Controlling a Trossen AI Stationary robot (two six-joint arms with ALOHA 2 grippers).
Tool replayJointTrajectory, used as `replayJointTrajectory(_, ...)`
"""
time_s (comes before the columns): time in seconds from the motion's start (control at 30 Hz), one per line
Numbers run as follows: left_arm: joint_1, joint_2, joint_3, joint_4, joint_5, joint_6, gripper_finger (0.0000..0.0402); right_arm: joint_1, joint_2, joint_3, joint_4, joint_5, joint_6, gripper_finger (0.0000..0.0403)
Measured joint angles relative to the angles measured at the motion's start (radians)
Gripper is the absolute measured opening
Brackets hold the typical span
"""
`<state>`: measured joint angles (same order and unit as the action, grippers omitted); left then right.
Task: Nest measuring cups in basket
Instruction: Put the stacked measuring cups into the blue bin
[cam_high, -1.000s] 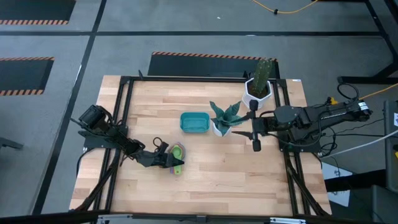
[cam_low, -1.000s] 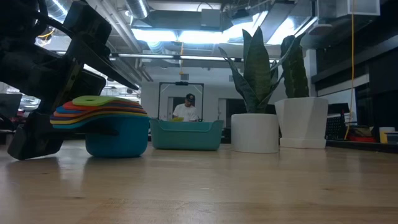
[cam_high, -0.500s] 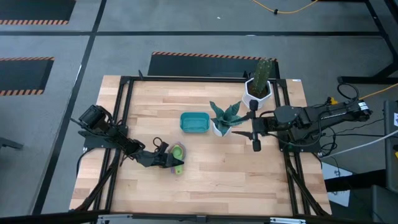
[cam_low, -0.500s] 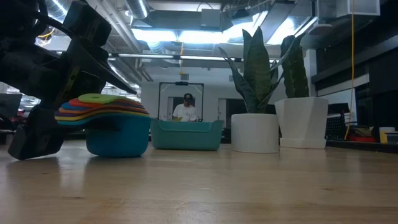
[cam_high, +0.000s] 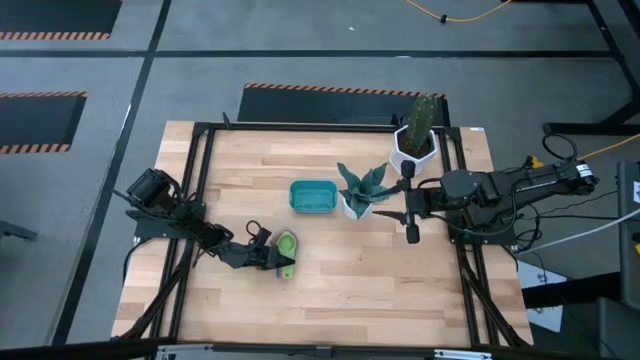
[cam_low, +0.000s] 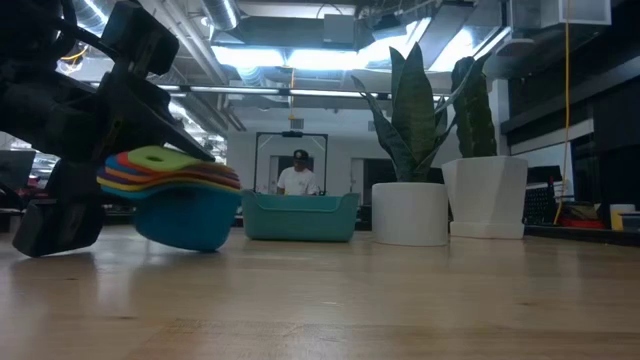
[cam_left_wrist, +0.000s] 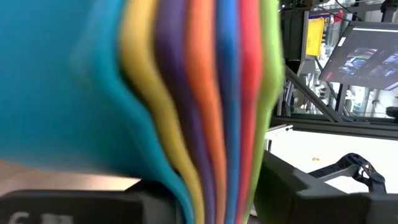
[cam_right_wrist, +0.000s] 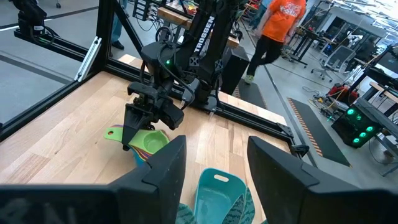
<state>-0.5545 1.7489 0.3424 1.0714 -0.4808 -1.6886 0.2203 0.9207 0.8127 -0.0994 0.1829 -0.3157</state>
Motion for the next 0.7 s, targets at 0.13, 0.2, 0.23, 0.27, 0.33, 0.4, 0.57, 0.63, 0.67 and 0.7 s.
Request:
replayJointTrajectory(0.13,0.000,0.000,0.000,0.002,-0.002,0.001,0.0100,0.000,0.000,0.000,0.000,0.000,0.000,0.0176)
replayJointTrajectory(0.2,0.000,0.000,0.000,0.004,-0.004,0.002,0.0088,0.000,0.000,0.000,0.000,0.000,0.000,0.0176)
replayJointTrajectory(0.23,0.000,0.000,0.000,0.004,-0.004,0.002,0.0084,0.000,0.000,0.000,0.000,0.000,0.000,0.0176)
replayJointTrajectory(0.27,0.000,0.000,0.000,0.005,-0.003,0.002,0.0081,0.000,0.000,0.000,0.000,0.000,0.000,0.0176)
replayJointTrajectory(0.33,0.000,0.000,0.000,0.012,-0.003,0.001,0.0080,0.000,0.000,0.000,0.000,0.000,0.000,0.0176)
replayJointTrajectory(0.4,0.000,0.000,-0.001,0.028,0.000,-0.001,0.0080,0.000,0.000,0.000,0.000,0.000,0.000,0.0176)
replayJointTrajectory(0.57,0.006,0.000,0.002,0.109,0.005,0.004,0.0080,0.000,0.000,0.000,0.000,0.000,0.000,0.0176)
replayJointTrajectory(0.63,0.018,0.000,0.024,0.117,0.022,0.041,0.0080,0.000,0.000,0.000,0.000,0.000,0.000,0.0176)
replayJointTrajectory(0.67,0.024,0.000,0.040,0.123,0.032,0.058,0.0080,0.000,0.000,0.000,0.000,0.000,0.000,0.0176)
replayJointTrajectory(0.7,0.032,0.000,0.059,0.125,0.038,0.075,0.0080,0.000,0.000,0.000,0.000,0.000,0.000,0.0176)
